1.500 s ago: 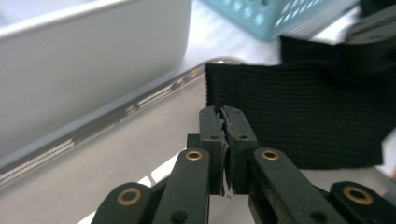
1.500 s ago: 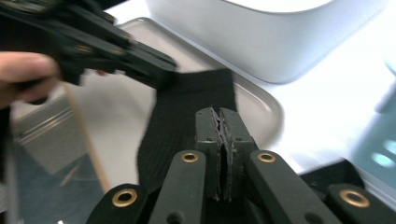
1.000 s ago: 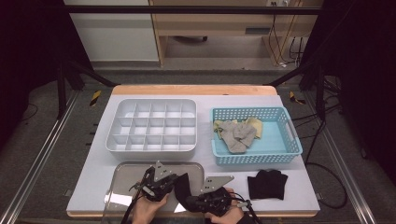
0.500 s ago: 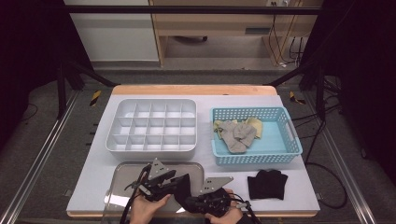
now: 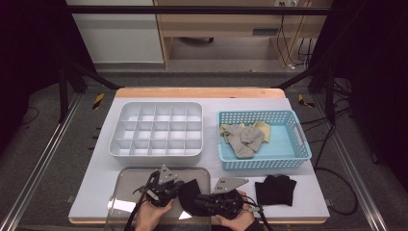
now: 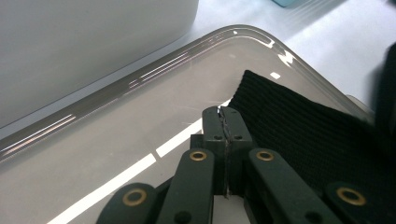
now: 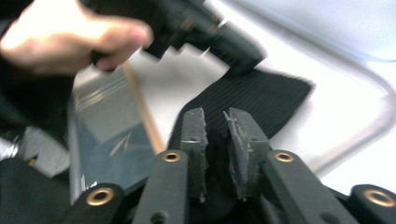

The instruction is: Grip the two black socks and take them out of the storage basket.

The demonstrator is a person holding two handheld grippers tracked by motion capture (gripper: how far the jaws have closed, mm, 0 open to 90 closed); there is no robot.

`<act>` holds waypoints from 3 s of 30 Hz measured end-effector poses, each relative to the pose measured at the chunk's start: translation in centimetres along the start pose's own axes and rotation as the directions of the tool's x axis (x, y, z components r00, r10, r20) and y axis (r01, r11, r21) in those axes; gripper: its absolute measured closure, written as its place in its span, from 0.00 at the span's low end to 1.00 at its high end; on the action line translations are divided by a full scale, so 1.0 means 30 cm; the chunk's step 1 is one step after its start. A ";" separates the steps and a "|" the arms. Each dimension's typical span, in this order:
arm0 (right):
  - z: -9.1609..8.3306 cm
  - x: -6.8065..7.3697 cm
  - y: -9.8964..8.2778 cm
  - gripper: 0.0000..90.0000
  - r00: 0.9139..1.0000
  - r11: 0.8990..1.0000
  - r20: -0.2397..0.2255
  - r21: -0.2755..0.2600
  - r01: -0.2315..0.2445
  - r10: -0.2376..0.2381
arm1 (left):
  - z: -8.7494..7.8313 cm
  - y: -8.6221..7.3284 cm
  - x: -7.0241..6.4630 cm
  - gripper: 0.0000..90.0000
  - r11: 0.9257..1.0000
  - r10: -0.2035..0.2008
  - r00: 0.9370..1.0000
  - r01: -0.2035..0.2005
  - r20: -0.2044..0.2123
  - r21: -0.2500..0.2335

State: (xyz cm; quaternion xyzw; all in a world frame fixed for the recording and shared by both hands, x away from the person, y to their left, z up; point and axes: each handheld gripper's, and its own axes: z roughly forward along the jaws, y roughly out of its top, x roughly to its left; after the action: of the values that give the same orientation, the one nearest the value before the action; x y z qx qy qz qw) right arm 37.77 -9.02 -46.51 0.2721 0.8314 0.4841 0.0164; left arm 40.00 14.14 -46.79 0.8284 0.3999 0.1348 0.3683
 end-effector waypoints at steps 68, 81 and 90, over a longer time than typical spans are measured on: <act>-0.060 0.000 0.020 0.88 0.990 0.998 0.132 -0.037 0.059 -0.054 | -0.123 -0.053 0.067 0.63 0.990 -0.136 0.988 0.137 0.068 -0.010; -0.108 -0.136 -0.090 0.80 0.972 0.992 0.233 0.115 -0.048 0.020 | -0.083 -0.076 -0.016 0.73 0.992 -0.101 0.995 0.100 0.015 0.078; -0.117 -0.122 -0.083 1.00 0.978 0.987 0.211 0.157 -0.036 0.002 | -0.085 -0.076 -0.027 0.94 0.995 -0.092 0.994 0.090 0.062 0.038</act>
State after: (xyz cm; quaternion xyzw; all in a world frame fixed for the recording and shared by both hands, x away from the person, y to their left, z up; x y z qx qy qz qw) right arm 38.78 -14.49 -47.55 0.3302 0.8585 0.3847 0.0775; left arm 36.88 15.73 -46.59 0.8196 0.4275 0.0843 0.3721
